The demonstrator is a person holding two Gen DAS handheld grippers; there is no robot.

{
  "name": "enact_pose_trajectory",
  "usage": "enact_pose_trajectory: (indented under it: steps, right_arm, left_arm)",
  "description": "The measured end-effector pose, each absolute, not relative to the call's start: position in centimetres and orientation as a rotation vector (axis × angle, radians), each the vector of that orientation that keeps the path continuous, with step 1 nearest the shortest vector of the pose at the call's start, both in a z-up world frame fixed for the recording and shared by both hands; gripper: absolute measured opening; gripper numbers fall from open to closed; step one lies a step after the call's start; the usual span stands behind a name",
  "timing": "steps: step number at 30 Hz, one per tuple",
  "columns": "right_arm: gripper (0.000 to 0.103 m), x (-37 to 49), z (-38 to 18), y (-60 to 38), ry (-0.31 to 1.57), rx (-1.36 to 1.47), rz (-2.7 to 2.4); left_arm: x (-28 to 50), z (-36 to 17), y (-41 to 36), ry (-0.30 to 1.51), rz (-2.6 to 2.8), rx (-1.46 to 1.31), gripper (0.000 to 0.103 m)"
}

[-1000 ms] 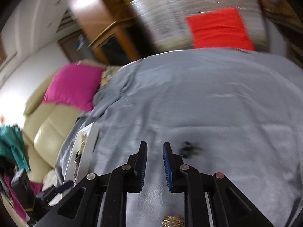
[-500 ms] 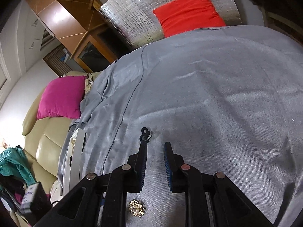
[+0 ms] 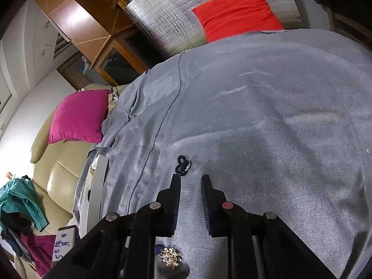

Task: Organize jewelry
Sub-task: 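Lower the left tool onto the gold pearl brooch and close it, then grasp the black hair tie with the right tool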

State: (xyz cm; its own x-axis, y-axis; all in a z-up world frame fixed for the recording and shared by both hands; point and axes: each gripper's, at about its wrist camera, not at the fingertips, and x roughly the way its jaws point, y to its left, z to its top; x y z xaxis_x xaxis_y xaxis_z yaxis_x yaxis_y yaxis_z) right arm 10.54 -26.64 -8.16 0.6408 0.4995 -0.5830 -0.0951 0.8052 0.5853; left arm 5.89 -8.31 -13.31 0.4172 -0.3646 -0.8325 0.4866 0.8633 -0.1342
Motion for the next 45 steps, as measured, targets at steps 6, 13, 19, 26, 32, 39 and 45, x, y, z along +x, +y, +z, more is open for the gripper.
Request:
enact_pose_trajectory:
  steps: [6,13,19,26,32,39,45]
  right_arm:
    - [0.021,11.0,-8.1,-26.2,0.805,0.565,0.362]
    - [0.021,12.1,-8.6,-25.4,0.826,0.567,0.361]
    - [0.021,14.0,-9.6,-23.2,0.862,0.529,0.384]
    - [0.021,16.5,-10.8,-20.0,0.892,0.513,0.393]
    - [0.021,18.2,-12.3,-18.2,0.935,0.507,0.36]
    - [0.006,19.0,-13.0,-17.3,0.908,0.487,0.312]
    - [0.003,18.2,-11.4,-16.5,0.837,0.457,0.325]
  left_arm:
    - [6.0,-13.4,-8.5,0.987,-0.523,0.165,0.039]
    - [5.9,-12.5,-7.1,0.958,-0.529,0.129,0.039]
    - [5.9,-10.5,-3.7,0.89,-0.47,0.064,0.039]
    - [6.2,-10.1,-1.1,0.88,-0.423,0.042,0.039]
    - [5.9,-9.7,0.1,0.877,-0.406,0.04,0.039]
    - [5.5,-9.1,1.3,0.867,-0.397,0.021,0.039]
    - [5.5,-8.7,2.9,0.857,-0.364,-0.007,0.039]
